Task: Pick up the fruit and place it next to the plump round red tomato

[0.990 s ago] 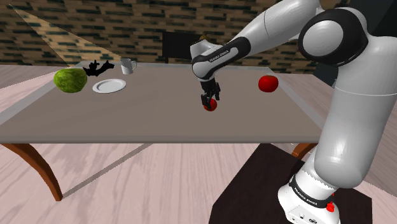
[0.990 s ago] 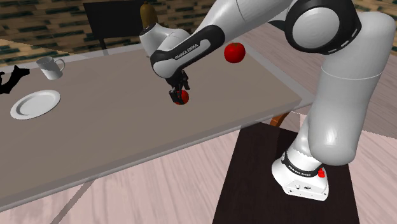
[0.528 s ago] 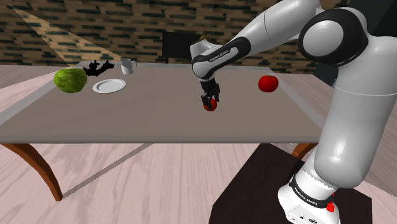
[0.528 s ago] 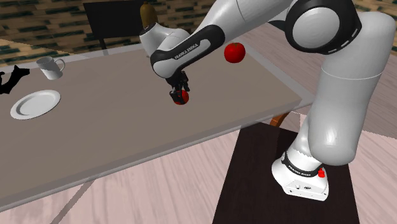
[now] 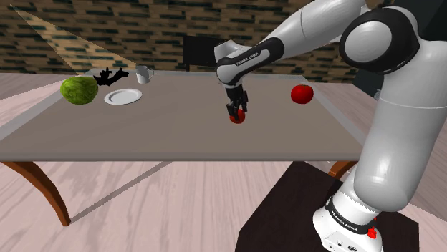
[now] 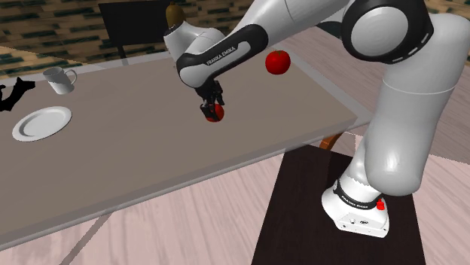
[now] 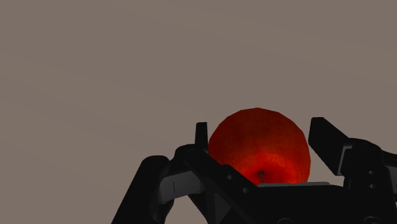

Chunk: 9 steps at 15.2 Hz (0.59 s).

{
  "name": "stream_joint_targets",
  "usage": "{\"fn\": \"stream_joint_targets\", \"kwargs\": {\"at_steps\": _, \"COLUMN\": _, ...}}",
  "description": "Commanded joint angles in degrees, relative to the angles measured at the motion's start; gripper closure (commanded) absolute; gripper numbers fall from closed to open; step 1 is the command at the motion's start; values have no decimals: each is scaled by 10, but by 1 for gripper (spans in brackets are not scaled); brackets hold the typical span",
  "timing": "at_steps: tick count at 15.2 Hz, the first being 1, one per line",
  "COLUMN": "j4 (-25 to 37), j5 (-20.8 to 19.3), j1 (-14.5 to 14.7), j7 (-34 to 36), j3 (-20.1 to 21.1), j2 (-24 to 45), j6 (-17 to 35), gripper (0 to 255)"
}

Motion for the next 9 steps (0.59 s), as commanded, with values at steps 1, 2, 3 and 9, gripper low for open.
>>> {"fn": "stream_joint_targets", "kwargs": {"at_steps": 1, "j4": 6, "j5": 1, "j1": 0, "j7": -3, "j3": 0, "j2": -6, "j6": -12, "gripper": 255}}
{"fn": "stream_joint_targets", "kwargs": {"at_steps": 2, "j4": 10, "j5": 1, "j1": 0, "j7": -4, "j3": 0, "j2": -9, "j6": -19, "gripper": 255}}
{"fn": "stream_joint_targets", "kwargs": {"at_steps": 3, "j4": 14, "j5": 1, "j1": 0, "j7": -6, "j3": 0, "j2": -12, "j6": -26, "gripper": 255}}
{"fn": "stream_joint_targets", "kwargs": {"at_steps": 9, "j4": 39, "j5": 3, "j1": 1, "j7": -13, "j3": 1, "j2": -29, "j6": -66, "gripper": 255}}
